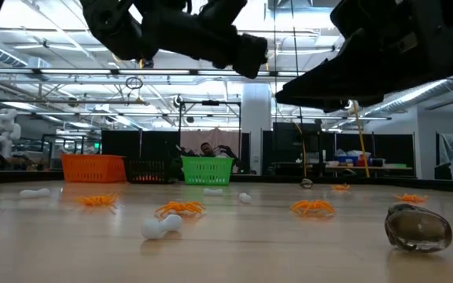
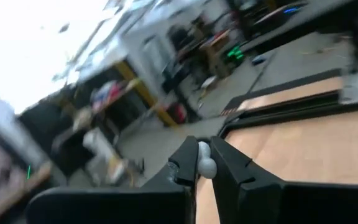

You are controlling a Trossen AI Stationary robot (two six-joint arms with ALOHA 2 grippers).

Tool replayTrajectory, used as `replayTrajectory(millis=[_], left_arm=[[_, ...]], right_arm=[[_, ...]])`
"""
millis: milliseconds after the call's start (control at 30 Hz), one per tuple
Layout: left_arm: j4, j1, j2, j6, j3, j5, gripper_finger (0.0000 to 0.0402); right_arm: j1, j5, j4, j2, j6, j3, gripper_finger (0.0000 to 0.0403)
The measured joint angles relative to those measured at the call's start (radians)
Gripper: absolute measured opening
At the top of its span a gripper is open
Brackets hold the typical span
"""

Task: Sort Halloween decoration
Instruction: Put the white bone toy into the green bin

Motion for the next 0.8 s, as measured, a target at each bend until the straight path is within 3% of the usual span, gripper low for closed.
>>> replayTrajectory(millis=[100, 333, 433, 600, 800], left_arm=[[-0.028, 0.012, 0.000, -0.114, 0.000, -0.068, 0.0026], [-0.216, 0.054, -0.097, -0.144, -0.001, -0.118, 0.0024], [-0.380, 0.098, -0.199, -0.236, -0.001, 0.010, 0.0012], [-0.722, 0.226, -0.360, -0.478, 0.000, 0.337, 0.0010], [-1.033, 0.356, -0.419, -0.658, 0.000, 0.575, 0.0012]], right_arm=[[0.000, 0.000, 0.057, 0.046, 0.000, 0.000, 0.0137], [0.013, -0.004, 0.206, 0.130, -0.019, 0.000, 0.0137], [0.020, -0.004, 0.226, 0.142, -0.019, 0.000, 0.0137], [0.021, -0.004, 0.226, 0.142, -0.025, 0.000, 0.0137], [0.020, -0.034, 0.250, 0.142, -0.038, 0.000, 0.0137]])
